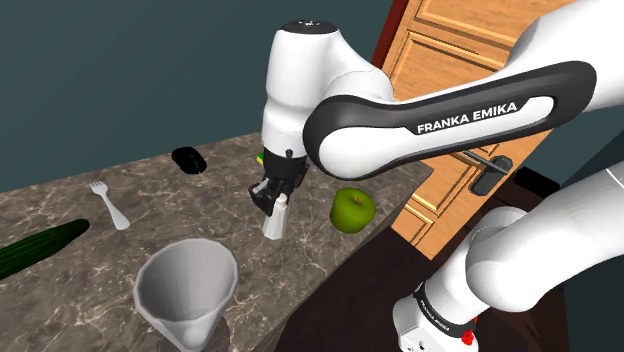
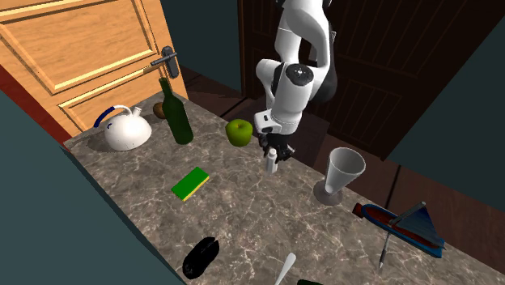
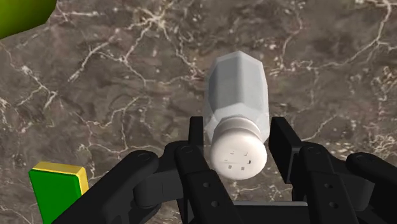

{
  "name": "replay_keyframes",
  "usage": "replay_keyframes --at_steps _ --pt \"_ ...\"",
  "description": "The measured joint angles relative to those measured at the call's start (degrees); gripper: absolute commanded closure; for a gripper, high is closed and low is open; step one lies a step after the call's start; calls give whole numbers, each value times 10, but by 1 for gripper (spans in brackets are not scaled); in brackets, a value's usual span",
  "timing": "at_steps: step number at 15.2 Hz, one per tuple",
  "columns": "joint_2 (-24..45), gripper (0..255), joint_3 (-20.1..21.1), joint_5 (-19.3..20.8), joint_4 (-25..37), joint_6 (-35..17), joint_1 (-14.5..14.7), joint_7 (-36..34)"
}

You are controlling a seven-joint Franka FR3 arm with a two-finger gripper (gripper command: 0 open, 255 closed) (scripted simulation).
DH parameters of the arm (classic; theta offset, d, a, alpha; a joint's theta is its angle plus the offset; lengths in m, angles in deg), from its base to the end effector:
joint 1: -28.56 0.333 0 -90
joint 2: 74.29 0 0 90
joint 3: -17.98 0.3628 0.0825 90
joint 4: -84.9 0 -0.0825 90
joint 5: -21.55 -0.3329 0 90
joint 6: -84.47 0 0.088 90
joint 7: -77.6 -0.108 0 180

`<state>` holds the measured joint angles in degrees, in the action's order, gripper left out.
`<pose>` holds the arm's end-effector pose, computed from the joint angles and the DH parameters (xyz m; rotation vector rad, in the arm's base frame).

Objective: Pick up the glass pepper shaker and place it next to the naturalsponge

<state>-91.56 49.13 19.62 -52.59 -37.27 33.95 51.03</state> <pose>0.3098 0.2507 0.4837 3.0190 0.2037 0.0805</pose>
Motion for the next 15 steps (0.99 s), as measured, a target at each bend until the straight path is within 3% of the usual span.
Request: replay_keyframes --at_steps 15 --pt "-40 255 -21 -12 83 120 3 24"
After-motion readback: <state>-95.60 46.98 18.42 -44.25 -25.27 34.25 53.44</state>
